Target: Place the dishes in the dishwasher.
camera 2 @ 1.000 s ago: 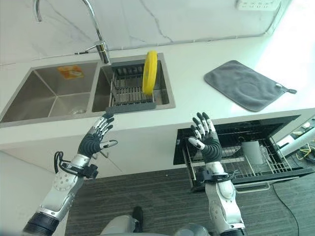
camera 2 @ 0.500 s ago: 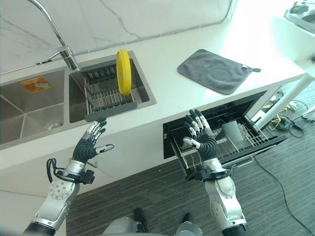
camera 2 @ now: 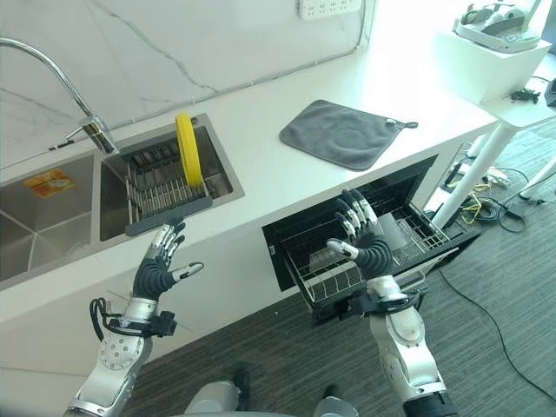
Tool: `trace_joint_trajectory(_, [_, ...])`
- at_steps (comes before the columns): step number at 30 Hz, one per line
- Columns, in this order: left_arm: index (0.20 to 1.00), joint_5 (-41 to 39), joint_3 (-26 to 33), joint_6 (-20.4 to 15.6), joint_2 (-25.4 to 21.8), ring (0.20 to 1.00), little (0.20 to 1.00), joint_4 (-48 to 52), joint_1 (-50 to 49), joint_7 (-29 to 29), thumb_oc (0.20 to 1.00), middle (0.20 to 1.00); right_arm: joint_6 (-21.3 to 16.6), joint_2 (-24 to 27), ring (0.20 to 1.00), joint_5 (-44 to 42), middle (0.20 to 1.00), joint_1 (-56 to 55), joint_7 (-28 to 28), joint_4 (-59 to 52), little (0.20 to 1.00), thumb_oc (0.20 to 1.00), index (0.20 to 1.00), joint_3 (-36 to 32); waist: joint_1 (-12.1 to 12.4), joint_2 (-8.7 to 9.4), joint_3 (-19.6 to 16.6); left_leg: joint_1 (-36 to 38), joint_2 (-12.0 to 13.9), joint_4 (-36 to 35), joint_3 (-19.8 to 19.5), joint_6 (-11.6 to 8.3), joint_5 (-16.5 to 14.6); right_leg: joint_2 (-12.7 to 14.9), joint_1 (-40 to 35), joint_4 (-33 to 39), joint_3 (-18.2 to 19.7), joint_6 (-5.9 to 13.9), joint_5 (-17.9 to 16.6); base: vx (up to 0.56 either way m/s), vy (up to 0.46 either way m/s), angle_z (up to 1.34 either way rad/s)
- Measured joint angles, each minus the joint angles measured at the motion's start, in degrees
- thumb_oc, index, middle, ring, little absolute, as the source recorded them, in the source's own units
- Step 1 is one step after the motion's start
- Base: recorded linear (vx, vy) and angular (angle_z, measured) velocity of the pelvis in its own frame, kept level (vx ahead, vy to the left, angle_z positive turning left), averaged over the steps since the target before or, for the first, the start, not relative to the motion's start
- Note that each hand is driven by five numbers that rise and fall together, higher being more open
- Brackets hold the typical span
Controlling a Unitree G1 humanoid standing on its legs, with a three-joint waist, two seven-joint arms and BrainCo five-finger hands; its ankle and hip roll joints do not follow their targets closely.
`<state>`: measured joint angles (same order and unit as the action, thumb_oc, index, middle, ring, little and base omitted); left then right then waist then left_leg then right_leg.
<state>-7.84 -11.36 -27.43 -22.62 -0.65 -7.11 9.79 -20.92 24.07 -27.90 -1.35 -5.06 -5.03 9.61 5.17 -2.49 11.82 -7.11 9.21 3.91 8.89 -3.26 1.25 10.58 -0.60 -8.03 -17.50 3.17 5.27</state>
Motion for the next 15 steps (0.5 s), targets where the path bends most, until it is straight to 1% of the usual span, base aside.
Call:
trace_joint_trajectory(1, [1.000,0.01,0.00,-0.10,0.02,1.000,1.000,0.00,0.01,0.35,1.000,1.000,-0.01,0.15,1.000,0.20,1.000,-0.02,0.02,-0.02,1.000,1.000,1.000,0.32,-0.01,-0.72,-0.31,0.35,0.38,-0.48,0.64,0.07,0.25,-0.11,-0.45,-0.02,-0.01,0.64,0.25,0.05,0.098,-0.15])
trace_joint_trajectory(2, [1.000,0.01,-0.01,-0.20,0.35,1.000,1.000,0.00,-0.05,0.69,1.000,1.000,-0.07,0.86,1.000,0.36,1.000,-0.18,0.14,-0.15,1.000,1.000,1.000,0.76,-0.36,-1.73,-0.69,0.80,1.05,-0.75,1.62,0.50,0.00,-0.62,-1.13,-0.17,-0.18,1.96,1.03,0.06,0.111,-0.17])
trace_joint_trajectory(3, [1.000,0.00,0.01,-0.23,0.60,1.000,1.000,-0.13,0.19,0.97,1.000,1.000,-0.10,1.38,1.000,0.33,1.000,-0.20,0.27,-0.06,1.000,1.000,1.000,0.92,-0.29,-3.45,-1.39,1.56,1.35,-1.55,1.38,0.15,2.89,-0.81,-1.53,-0.82,0.25,2.93,1.57,0.07,0.103,-0.23])
trace_joint_trajectory(4, [1.000,-0.02,0.07,-0.24,0.25,1.000,1.000,-0.12,0.31,1.33,1.000,1.000,-0.11,0.97,1.000,0.32,1.000,-0.34,0.40,-0.08,1.000,1.000,1.000,1.26,-0.18,-2.66,-1.37,2.32,0.24,-1.67,2.31,-0.36,3.97,0.49,-1.48,-1.58,1.08,4.12,2.30,0.12,0.142,-0.18])
trace_joint_trajectory(5, [1.000,-0.02,0.04,-0.12,-0.39,1.000,1.000,-0.07,0.85,1.16,1.000,1.000,-0.15,0.69,1.000,0.31,1.000,-0.80,0.36,-0.21,1.000,1.000,1.000,1.21,-0.45,-0.81,-1.36,3.07,-2.60,-2.69,2.92,0.24,3.98,3.14,-2.03,-1.03,1.13,5.23,2.08,0.10,0.101,0.00])
trace_joint_trajectory(6, [1.000,-0.02,0.10,0.10,-0.73,1.000,1.000,-0.01,1.31,0.56,1.000,1.000,-0.17,0.58,1.000,0.25,1.000,-0.86,0.46,-0.22,1.000,1.000,1.000,1.13,-0.59,-0.11,-1.45,3.46,-4.03,-3.40,2.66,0.54,4.66,4.14,-2.96,-0.21,0.90,6.18,1.48,0.09,0.072,0.15])
trace_joint_trajectory(7, [1.000,-0.02,0.14,0.14,-1.01,1.000,1.000,0.15,1.56,-0.13,1.000,1.000,-0.18,0.36,1.000,0.22,1.000,-0.81,0.50,-0.22,1.000,1.000,1.000,1.01,-0.52,0.35,-1.41,3.86,-4.89,-3.78,2.60,0.85,4.93,4.82,-3.60,0.60,0.77,7.08,0.74,0.06,0.043,0.26])
trace_joint_trajectory(8, [1.000,-0.08,0.20,0.16,-1.76,1.000,1.000,0.71,1.59,-2.25,1.000,1.000,-0.18,-0.65,1.000,0.22,1.000,-0.51,0.68,-0.23,1.000,1.000,1.000,1.03,-0.16,0.94,-1.42,4.48,-5.99,-3.99,2.49,1.40,4.65,5.62,-5.40,2.27,-0.48,7.46,0.03,0.06,0.049,0.29])
trace_joint_trajectory(9, [1.000,-0.18,0.17,0.17,-2.69,1.000,1.000,1.05,1.59,-5.18,1.000,1.000,-0.19,-1.99,1.000,0.22,1.000,0.21,1.15,-0.24,1.000,1.000,1.000,1.21,0.56,1.41,-1.26,5.28,-6.54,-4.05,2.34,1.78,4.38,5.95,-6.71,3.12,-1.70,7.59,-0.34,0.05,0.024,0.31])
trace_joint_trajectory(10, [1.000,-0.50,0.12,0.16,-3.38,1.000,1.000,1.12,1.56,-6.91,1.000,1.000,-0.21,-2.61,1.000,0.22,1.000,0.76,1.37,-0.24,1.000,1.000,1.000,1.19,0.93,1.62,-1.26,5.44,-6.54,-4.05,2.12,1.78,4.38,5.84,-7.25,3.38,-2.14,7.59,-0.36,0.02,0.004,0.22])
trace_joint_trajectory(12, [1.000,-0.89,0.06,0.16,-4.53,1.000,1.000,1.53,1.39,-9.44,1.000,1.000,-0.65,-2.83,1.000,0.23,1.000,1.70,2.03,-0.23,1.000,1.000,1.000,1.08,1.51,1.85,-1.13,5.48,-6.38,-4.17,1.83,1.77,4.38,5.23,-7.76,4.17,-2.18,7.59,-0.36,0.00,-0.016,0.08])
trace_joint_trajectory(15, [1.000,-3.72,-0.01,0.23,-4.71,1.000,1.000,3.43,0.95,-13.67,1.000,1.000,-1.24,-2.82,1.000,0.23,1.000,2.01,3.52,-0.24,1.000,1.000,1.000,0.79,1.56,2.22,-0.97,5.58,-6.00,-4.50,1.21,1.57,4.51,4.49,-8.46,5.50,-2.25,7.60,-0.35,-0.01,-0.011,-0.01])
